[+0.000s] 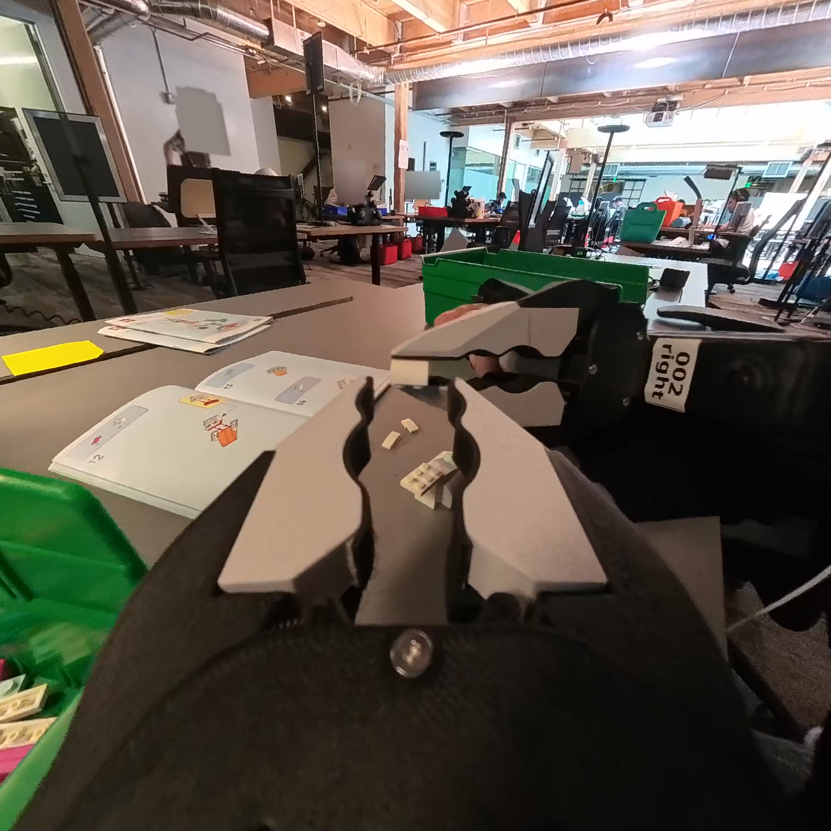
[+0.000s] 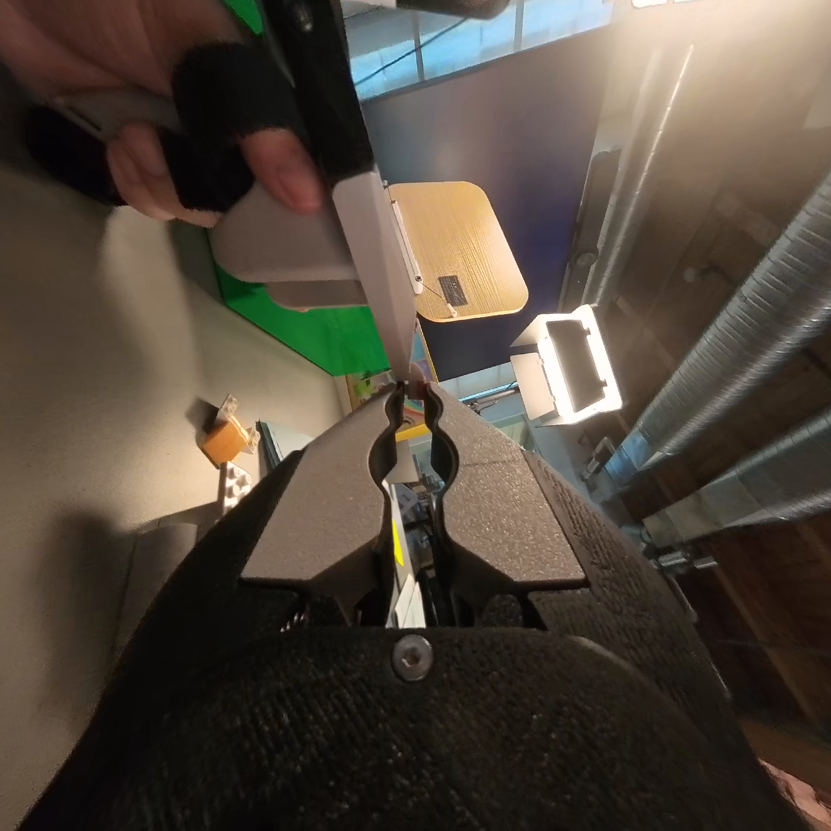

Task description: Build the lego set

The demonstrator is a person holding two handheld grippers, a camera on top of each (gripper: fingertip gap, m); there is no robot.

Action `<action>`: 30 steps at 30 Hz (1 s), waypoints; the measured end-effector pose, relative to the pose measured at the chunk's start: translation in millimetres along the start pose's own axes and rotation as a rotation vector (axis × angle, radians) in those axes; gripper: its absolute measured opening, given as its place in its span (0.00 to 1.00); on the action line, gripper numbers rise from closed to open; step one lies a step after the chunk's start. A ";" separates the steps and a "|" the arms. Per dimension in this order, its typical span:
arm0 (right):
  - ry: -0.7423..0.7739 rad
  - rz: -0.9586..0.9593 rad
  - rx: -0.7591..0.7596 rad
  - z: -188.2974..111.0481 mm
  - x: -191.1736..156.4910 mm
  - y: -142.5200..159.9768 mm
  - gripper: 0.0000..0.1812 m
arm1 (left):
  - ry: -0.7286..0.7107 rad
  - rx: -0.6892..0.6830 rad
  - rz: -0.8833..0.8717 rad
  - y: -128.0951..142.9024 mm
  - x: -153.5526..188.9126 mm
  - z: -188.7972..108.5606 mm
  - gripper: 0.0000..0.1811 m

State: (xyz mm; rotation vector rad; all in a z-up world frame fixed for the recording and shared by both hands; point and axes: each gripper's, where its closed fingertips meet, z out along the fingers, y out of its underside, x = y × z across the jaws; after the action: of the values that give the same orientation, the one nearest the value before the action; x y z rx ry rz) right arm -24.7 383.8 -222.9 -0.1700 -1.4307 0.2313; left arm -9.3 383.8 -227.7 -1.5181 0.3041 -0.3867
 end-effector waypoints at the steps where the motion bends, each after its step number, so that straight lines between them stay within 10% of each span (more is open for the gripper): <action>1: -0.002 0.002 -0.002 -0.2 -0.7 0.7 0.04 | 0.008 -0.008 0.001 0.8 1.3 0.6 0.14; 20: 0.011 0.125 0.018 -2.4 3.5 0.9 0.04 | 0.007 -0.003 -0.003 -10.1 1.3 0.1 0.09; 30: -0.311 1.185 0.205 -3.0 11.2 -16.0 0.03 | 0.032 -0.007 0.292 -29.2 6.8 -9.5 0.12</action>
State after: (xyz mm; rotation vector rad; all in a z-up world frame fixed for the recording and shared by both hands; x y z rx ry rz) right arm -19.5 371.3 -208.5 -0.8343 -1.4447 1.4132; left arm -8.9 372.0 -198.6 -1.4497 0.5451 -0.1789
